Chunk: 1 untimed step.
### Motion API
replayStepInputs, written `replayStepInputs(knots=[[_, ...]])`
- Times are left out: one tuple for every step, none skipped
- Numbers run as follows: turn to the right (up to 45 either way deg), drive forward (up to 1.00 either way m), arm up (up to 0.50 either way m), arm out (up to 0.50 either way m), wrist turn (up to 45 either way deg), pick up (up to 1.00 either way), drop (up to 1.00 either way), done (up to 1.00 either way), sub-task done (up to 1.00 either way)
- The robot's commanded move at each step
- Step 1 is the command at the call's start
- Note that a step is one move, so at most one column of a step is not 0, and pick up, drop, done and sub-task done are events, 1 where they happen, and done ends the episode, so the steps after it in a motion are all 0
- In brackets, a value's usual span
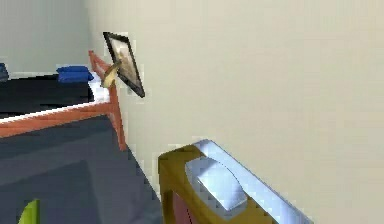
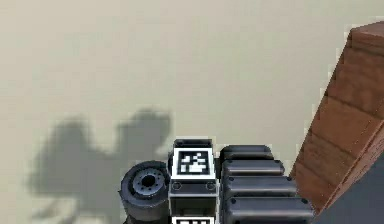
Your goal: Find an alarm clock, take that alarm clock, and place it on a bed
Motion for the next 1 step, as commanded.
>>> replayStepInputs(knots=[[-21.0, 0.00, 0.00, 0.00, 0.0, 0.00, 0.00, 0.00, 0.00]])
